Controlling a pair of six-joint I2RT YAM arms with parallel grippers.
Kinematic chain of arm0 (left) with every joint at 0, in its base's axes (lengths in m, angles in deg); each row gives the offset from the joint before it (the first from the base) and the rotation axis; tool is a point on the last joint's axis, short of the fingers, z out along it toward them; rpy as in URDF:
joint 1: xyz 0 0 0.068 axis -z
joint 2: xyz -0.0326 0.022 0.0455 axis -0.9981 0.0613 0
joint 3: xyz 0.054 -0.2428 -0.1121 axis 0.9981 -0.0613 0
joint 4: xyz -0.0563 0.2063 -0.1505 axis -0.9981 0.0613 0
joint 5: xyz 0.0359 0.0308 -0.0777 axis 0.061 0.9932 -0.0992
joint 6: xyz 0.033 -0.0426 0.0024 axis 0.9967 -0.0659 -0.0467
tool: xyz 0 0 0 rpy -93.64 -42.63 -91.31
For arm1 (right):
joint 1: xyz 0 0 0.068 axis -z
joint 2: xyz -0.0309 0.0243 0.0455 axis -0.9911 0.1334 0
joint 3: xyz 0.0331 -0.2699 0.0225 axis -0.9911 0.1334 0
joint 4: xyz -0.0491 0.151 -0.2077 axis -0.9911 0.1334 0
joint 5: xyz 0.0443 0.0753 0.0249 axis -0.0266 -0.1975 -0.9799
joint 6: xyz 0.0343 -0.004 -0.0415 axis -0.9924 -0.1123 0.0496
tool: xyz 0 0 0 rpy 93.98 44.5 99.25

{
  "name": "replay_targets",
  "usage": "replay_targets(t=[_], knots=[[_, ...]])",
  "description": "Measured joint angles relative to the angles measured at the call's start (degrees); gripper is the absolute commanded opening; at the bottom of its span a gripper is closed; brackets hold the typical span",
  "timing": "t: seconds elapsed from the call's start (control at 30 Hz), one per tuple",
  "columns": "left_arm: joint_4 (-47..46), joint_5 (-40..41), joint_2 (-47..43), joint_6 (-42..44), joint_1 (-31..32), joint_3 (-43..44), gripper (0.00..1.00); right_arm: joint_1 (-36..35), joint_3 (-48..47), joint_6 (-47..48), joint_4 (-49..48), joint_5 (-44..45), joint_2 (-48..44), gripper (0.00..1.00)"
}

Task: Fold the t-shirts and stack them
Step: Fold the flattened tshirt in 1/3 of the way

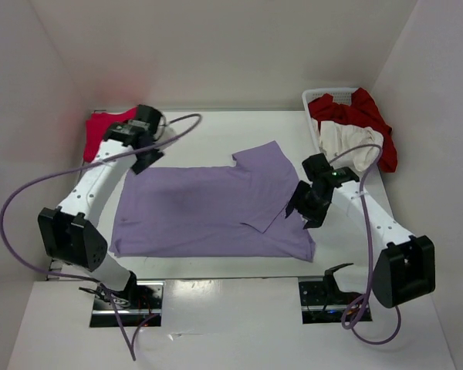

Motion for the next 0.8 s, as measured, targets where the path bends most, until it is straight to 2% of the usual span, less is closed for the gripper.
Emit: replay_targets(t=[0.03, 0.07, 0.13, 0.27, 0.37, 0.53, 0.67, 0.8], knots=[[-1.92, -0.83, 0.28, 0.04, 4.02, 2.32, 0.59, 0.13, 2.43, -0.15, -2.45, -0.74, -0.04, 0.47], [-3.93, -1.77, 0.42, 0.37, 9.27, 3.89, 0.59, 0.50, 5.38, -0.68, -4.76, -1.95, -0.02, 0.16], [-6.71, -5.18, 0.79, 1.27, 18.60, 4.20, 0.56, 1.25, 11.08, -2.05, -8.55, -3.67, 0.04, 0.01], [-12.00, -14.78, 3.30, 2.97, 35.76, 0.00, 0.47, 1.84, 16.26, -4.72, -12.28, -5.73, 0.28, 0.00], [-15.67, -22.67, 5.62, 4.31, 42.56, -3.87, 0.46, 1.84, 16.55, -5.99, -14.78, -5.77, 0.35, 0.00], [-23.71, -32.20, 11.67, 4.33, 47.36, -4.11, 0.46, 2.05, 16.76, -8.09, -17.40, -4.37, 1.55, 0.00], [-30.51, -35.12, 16.22, 4.28, 50.10, -4.13, 0.46, 2.12, 18.51, -9.70, -19.43, -3.63, 3.02, 0.00], [-35.43, -37.18, 17.09, 4.44, 51.63, -6.21, 0.46, 2.12, 19.85, -10.91, -20.46, -3.21, 4.52, 0.00]])
